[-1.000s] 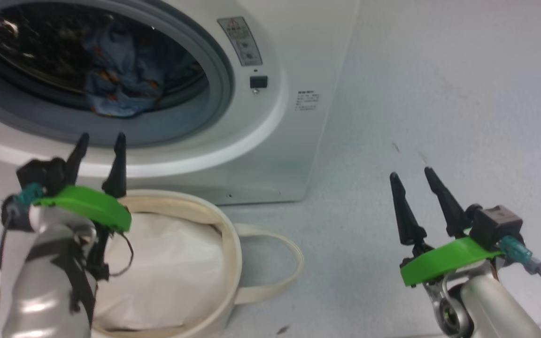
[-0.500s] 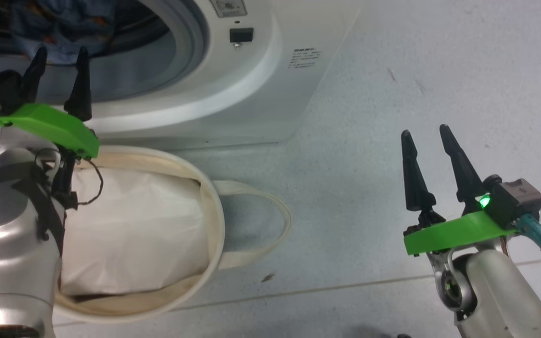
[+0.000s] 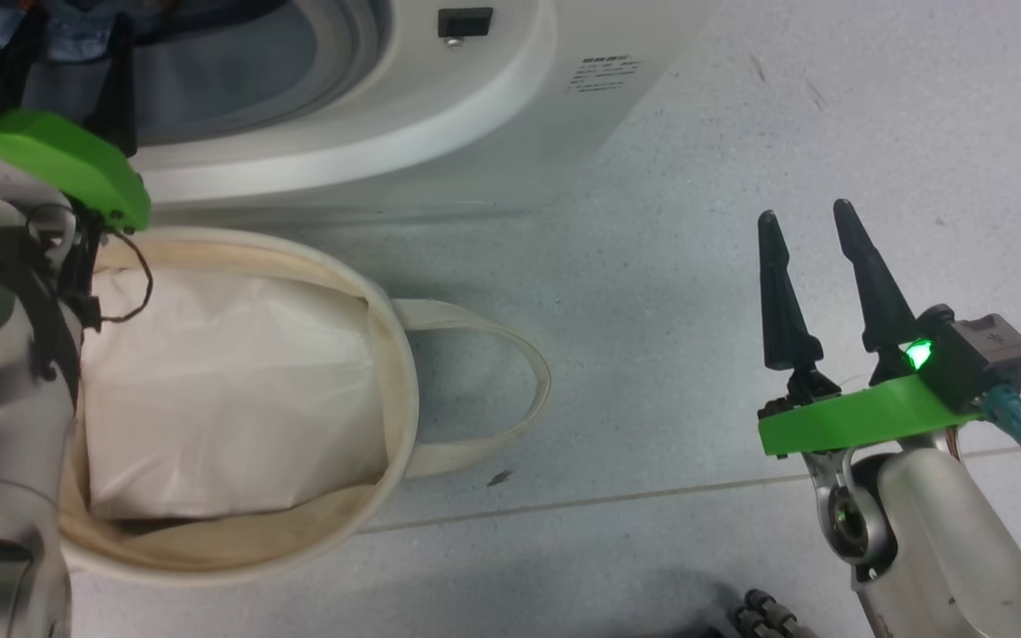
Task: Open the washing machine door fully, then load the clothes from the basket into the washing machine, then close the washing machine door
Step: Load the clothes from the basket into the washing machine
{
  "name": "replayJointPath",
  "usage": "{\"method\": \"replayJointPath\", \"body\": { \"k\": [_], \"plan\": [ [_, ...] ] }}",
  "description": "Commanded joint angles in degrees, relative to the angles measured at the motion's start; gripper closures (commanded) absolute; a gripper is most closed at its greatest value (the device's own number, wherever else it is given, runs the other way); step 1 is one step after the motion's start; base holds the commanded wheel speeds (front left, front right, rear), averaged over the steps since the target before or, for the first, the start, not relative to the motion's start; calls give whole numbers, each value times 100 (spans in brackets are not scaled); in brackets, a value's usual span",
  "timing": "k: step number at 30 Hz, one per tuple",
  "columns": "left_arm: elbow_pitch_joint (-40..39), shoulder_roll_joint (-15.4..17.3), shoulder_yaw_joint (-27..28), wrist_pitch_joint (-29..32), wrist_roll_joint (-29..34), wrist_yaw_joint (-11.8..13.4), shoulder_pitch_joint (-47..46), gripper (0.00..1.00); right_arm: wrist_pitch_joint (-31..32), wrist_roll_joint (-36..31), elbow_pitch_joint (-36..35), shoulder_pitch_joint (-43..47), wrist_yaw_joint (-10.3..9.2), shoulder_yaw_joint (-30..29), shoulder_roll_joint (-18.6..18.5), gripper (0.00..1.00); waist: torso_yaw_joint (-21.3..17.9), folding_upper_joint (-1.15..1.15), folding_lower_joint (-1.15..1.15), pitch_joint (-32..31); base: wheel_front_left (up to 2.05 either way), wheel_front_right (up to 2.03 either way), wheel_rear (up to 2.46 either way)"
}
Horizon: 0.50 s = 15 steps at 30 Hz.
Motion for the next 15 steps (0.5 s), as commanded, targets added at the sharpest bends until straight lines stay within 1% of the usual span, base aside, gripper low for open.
{"method": "replayJointPath", "body": {
  "k": [1,4,9,10,11,15],
  "plan": [
    [2,308,18,-69,77,33,-206,0,-71,-33,-196,45,3,50,49,0,-12,0,-1,72,0,0,0],
    [158,330,-97,-69,187,77,-444,0,-71,-51,-219,42,3,20,70,0,-16,0,-1,154,0,0,0],
    [613,311,-242,-69,307,253,-740,0,-71,-81,-233,32,3,7,106,0,-28,0,-1,210,0,0,0],
    [641,270,-279,-69,314,255,-852,80,-71,-87,-238,26,3,12,121,0,-29,0,-1,215,0,0,0],
    [626,254,-289,-69,311,261,-890,100,-71,-88,-238,22,3,13,128,0,-31,0,-1,210,0,0,0],
    [567,160,-334,-69,300,283,-994,100,-71,-73,-224,29,3,9,139,0,-41,0,-1,135,0,0,0]
  ]
}}
